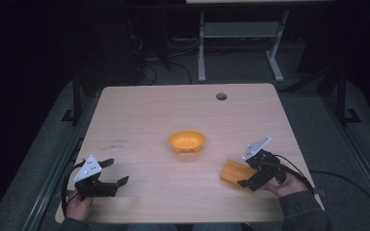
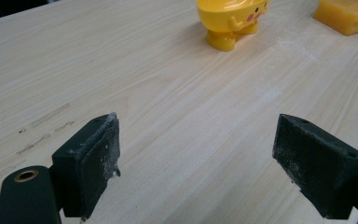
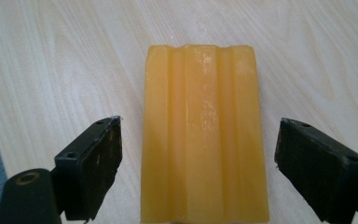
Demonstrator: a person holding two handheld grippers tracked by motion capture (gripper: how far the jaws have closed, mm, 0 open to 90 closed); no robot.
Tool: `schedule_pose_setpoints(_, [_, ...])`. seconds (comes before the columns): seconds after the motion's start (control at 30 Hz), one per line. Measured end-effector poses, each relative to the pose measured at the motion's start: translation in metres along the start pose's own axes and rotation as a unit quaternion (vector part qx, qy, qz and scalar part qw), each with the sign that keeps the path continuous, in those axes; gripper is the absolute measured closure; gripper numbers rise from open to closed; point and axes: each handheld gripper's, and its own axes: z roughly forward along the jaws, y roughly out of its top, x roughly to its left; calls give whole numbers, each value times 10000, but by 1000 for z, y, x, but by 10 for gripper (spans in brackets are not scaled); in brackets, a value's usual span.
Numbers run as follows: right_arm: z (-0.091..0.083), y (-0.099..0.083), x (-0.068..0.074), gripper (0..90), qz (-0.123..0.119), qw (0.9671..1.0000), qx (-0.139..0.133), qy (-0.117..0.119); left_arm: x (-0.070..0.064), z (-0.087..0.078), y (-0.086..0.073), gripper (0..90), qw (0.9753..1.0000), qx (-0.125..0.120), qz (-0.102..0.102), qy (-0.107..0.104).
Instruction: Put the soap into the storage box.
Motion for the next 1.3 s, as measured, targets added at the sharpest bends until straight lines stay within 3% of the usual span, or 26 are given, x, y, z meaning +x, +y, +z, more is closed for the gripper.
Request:
schedule_pose_setpoints(0.67, [32,6,-5,143,23,9986,516,87,0,0,0,143,10000,2,1,-22])
schedule_pose_setpoints(1.3, [42,9,-3,194,-12,9971,759,23,-1,0,1,143,10000,-11,0,-28])
